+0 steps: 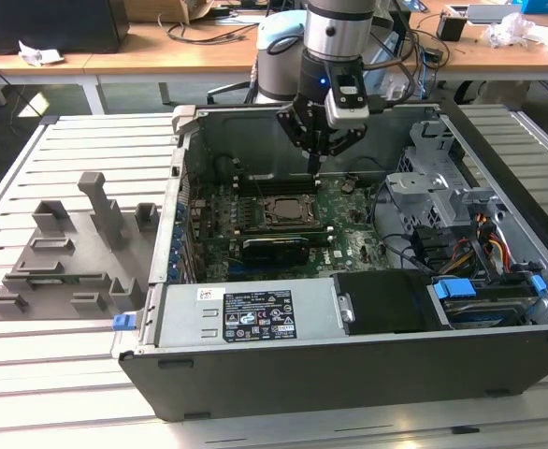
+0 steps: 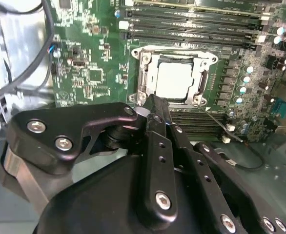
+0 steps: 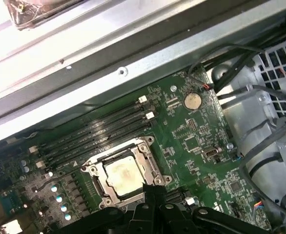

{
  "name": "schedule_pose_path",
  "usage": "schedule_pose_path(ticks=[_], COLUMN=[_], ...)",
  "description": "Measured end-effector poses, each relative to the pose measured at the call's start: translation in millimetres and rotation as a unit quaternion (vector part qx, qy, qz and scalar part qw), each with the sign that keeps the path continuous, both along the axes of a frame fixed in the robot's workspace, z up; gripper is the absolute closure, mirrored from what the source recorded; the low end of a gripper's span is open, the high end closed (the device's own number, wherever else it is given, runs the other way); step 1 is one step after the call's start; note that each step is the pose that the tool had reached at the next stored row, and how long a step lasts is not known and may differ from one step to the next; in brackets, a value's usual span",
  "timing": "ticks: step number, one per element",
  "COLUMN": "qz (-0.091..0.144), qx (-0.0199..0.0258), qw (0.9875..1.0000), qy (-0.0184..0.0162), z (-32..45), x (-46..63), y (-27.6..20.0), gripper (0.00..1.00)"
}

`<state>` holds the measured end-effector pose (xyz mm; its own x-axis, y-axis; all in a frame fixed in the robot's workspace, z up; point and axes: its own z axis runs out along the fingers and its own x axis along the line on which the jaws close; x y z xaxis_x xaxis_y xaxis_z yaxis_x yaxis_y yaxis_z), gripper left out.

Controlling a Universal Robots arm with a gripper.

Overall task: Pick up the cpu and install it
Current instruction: 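Install the first cpu locking lever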

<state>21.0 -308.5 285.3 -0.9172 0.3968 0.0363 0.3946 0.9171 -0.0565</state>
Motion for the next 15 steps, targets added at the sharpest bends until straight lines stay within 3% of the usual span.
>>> schedule_pose_path(ticks=[6, 12, 15], qz=[0.050, 0.077, 0.094], qx=[0.0005, 0.0005, 0.0005], qw=[0.9987, 0.9970, 0.9956], qy=[0.0000, 0.0000, 0.0000], z=[0.0, 0.0, 0.0], x=[0.0, 0.1, 0.0], y=[-0.1, -0.1, -0.1], gripper=[0.89, 0.89, 0.89])
